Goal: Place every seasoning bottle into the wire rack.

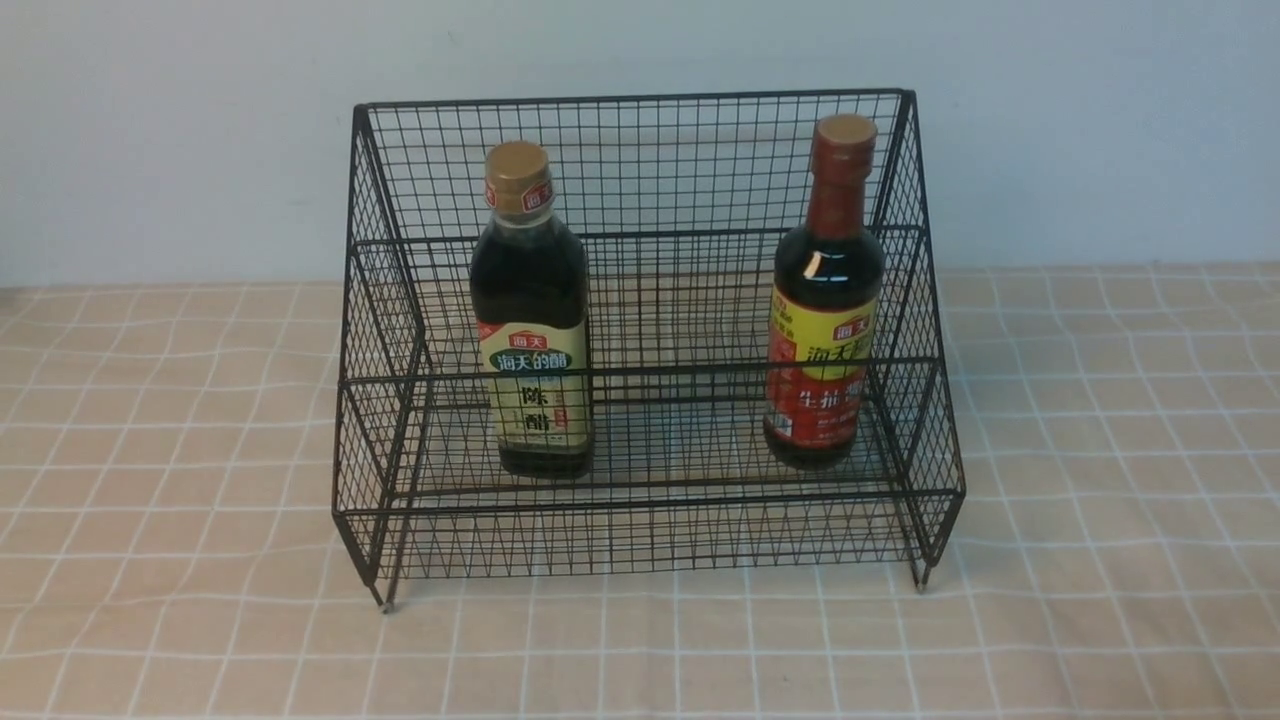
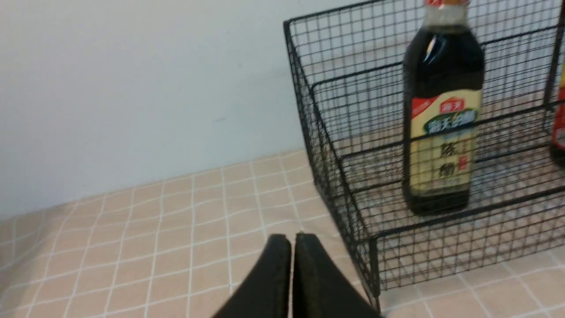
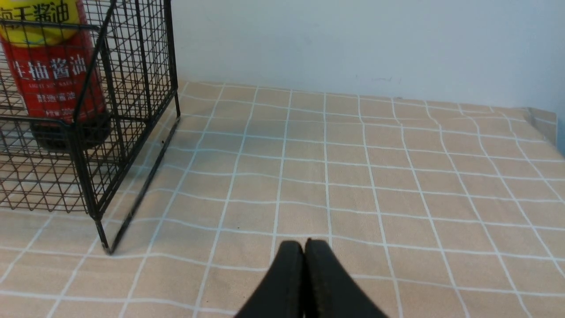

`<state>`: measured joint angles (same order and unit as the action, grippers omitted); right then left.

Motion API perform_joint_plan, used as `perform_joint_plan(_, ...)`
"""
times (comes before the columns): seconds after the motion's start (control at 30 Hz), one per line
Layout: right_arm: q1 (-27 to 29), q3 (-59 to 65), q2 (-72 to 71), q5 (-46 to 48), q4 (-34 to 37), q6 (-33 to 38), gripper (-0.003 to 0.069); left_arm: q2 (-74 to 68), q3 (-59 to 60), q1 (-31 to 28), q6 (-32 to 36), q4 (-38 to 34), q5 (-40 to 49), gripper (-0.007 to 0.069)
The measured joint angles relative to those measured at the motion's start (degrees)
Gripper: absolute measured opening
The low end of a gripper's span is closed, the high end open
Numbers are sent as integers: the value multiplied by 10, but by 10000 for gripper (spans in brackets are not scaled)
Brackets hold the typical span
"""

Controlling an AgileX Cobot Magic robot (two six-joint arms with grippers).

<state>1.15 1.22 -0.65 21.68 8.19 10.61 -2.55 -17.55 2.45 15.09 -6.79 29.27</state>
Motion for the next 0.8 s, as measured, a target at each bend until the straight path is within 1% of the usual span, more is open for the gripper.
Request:
perform_joint_plan(0.1,0,0,0,0,0,0,-14,28,65,-1,-10,13,-23,-7)
perform_joint_plan(0.2,0,0,0,0,0,0,-14,32,123,-3,-17,26,-27,-7)
perform_joint_plan(0.4,0,0,0,0,0,-1,-14,32,178,-5,-31,34,-25,-7)
perform_joint_plan(0.63,0,0,0,1,0,-1,-14,32,188,-5,-35,52,-67,-7)
perform_joint_plan(0.8,0,0,0,1,0,-1,-14,32,189,-5,-35,53,-72,-7)
